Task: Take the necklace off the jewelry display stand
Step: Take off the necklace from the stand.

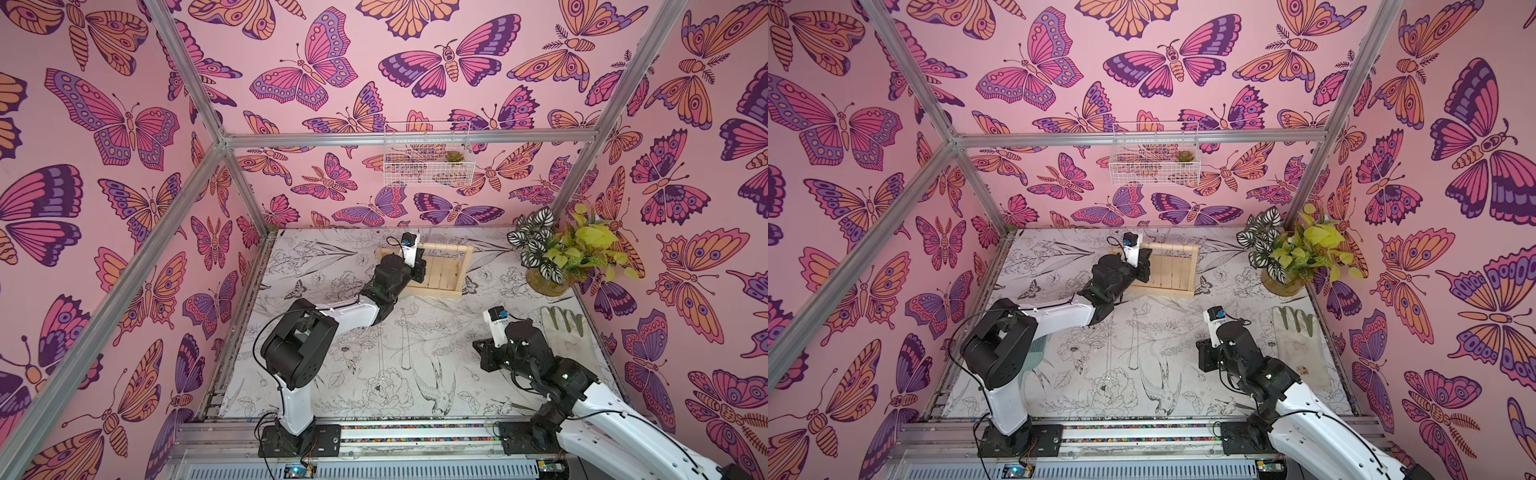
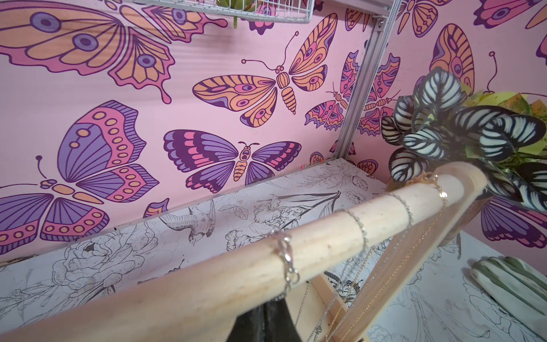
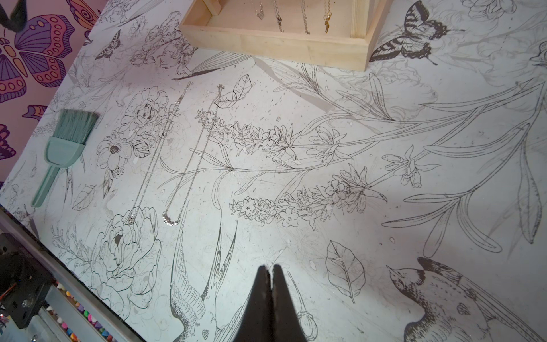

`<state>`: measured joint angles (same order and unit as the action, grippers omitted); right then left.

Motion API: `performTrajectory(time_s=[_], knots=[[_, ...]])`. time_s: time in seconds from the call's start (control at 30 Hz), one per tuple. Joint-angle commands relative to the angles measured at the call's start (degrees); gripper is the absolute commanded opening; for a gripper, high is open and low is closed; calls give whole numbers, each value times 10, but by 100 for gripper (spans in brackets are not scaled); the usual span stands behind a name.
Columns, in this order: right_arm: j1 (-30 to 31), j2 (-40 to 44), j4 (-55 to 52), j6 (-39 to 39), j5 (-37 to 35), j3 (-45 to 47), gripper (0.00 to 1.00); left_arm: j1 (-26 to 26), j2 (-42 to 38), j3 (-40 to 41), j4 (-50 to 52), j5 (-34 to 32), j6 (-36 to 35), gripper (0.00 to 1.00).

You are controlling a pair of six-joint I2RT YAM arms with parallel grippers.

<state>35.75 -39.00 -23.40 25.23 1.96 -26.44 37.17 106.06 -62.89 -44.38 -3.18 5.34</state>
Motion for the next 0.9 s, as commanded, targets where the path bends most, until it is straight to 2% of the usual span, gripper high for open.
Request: performTrajectory(time_s=[0.0,0.87], knots=[[-2,-1,-3,-6,-5,0,0,-6,-26,18,20,-19,-12,0],[-2,-16,13,-4,1,-1,0,-47,-85,65,30,-21,-25,0]])
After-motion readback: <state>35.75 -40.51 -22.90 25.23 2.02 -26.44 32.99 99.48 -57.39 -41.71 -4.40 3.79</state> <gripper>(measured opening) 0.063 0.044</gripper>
